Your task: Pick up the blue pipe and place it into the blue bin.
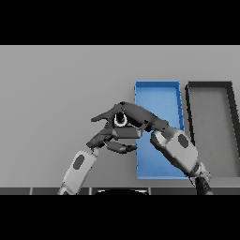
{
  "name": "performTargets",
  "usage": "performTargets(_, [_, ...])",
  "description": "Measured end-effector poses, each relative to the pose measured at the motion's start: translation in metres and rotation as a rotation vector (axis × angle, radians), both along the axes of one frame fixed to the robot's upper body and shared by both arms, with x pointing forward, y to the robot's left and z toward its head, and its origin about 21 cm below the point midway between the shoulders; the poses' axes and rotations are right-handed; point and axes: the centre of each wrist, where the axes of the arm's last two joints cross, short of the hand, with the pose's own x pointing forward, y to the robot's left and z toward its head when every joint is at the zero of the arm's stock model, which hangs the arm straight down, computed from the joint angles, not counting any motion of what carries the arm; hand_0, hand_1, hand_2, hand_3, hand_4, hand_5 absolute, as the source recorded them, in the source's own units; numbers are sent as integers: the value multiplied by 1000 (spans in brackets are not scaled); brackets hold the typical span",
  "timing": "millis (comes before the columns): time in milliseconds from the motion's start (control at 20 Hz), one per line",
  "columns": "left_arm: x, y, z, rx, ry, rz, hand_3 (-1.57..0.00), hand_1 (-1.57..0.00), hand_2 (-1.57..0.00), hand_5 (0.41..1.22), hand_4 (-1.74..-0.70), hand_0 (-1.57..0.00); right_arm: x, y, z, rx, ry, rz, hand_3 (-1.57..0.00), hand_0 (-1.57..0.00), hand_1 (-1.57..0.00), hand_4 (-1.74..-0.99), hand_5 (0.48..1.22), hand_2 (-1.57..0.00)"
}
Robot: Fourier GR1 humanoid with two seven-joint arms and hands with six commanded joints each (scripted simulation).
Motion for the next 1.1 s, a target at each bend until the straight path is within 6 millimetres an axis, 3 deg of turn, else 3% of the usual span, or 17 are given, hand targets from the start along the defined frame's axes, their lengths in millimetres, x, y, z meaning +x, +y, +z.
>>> performTargets(150, [-1,4,2,2,7,-2,-2,-2,-2,435,-905,-3,13,-7,46,79,-44,16,-1571,-1571,-1571,-1741,1221,-1571])
performTargets(250, [-1,7,1,15,17,9,-1,-1,-1,432,-902,-1,24,-18,69,133,-92,-98,-1571,-1571,-1571,-1741,1221,-1571])
performTargets(500, [1,7,2,28,21,6,0,0,0,415,-890,0,58,-57,97,132,-88,-358,-1571,-1571,-1571,-1741,1221,-1571])
performTargets(650, [-2,7,2,19,-5,4,1,1,1,412,-877,1,82,-90,80,69,-56,-500,-1571,-1571,-1571,-1741,1221,-1571])
performTargets(750, [-2,9,3,32,-13,6,1,1,1,415,-871,1,88,-110,67,51,-9,-556,-1571,-1571,-1571,-1741,1221,-1571])
performTargets(950, [-3,12,0,36,-11,8,1,1,1,420,-866,1,82,-146,23,10,106,-664,-1571,-1571,-1571,-1741,1221,-1571])
performTargets(1100, [-7,9,1,16,9,5,1,1,1,422,-877,1,74,-154,-10,-41,197,-716,-1571,-1571,-1571,-1741,1221,-1571])
